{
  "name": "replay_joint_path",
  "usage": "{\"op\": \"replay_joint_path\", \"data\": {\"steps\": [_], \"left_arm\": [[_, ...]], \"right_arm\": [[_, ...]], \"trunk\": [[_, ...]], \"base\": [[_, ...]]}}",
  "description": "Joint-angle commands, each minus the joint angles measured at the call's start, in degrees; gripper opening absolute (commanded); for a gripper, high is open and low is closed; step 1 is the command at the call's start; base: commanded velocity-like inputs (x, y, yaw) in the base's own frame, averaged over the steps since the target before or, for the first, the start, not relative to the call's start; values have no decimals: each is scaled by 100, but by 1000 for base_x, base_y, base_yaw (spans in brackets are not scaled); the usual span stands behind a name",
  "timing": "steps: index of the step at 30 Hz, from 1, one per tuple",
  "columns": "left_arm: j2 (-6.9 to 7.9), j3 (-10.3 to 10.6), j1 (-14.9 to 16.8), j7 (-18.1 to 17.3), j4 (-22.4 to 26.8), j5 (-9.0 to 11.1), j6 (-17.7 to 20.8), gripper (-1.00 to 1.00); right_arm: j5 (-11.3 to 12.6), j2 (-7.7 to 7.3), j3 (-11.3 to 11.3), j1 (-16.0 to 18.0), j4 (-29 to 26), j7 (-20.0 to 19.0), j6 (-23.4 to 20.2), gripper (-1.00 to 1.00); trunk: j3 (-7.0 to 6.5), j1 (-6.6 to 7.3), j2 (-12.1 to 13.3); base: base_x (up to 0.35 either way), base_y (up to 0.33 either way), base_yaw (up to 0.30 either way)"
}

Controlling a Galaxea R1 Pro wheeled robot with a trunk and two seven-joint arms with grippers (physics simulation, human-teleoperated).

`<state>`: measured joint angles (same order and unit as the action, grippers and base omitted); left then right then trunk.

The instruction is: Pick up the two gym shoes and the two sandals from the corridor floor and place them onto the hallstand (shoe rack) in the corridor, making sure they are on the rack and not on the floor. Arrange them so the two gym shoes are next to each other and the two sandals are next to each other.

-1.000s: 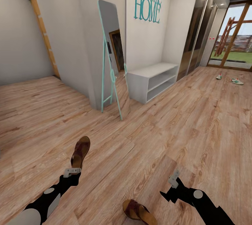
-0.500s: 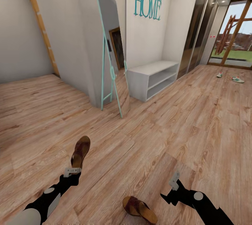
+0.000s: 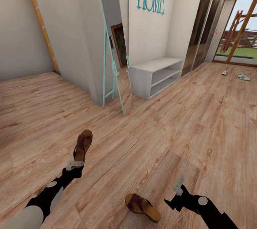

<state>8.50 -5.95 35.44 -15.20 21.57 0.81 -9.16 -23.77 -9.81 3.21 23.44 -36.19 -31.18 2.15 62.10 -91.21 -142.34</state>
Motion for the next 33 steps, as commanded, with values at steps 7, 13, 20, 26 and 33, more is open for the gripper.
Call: {"op": "replay_joint_path", "data": {"steps": [7,13,20,26,33], "left_arm": [[-29,-46,6,-216,897,7,831,-100],[-39,-46,6,-299,1456,25,1241,-100],[-35,-39,-28,-315,1609,29,1317,-100],[-33,-35,-77,-317,1614,21,1313,-100],[-32,-52,-85,-320,1600,9,1305,-100]], "right_arm": [[-58,-2,12,2,74,-3,22,100],[-58,4,10,2,252,5,22,100],[-58,5,5,2,349,6,23,100],[-52,5,-3,2,357,6,26,100],[-51,5,1,2,358,6,25,100]], "trunk": [[215,-59,-96],[403,-74,-104],[622,-92,-113],[809,-108,-121],[1028,-126,-131]], "base": [[0,0,0],[0,0,0],[0,0,0],[0,0,0],[0,0,0]]}}
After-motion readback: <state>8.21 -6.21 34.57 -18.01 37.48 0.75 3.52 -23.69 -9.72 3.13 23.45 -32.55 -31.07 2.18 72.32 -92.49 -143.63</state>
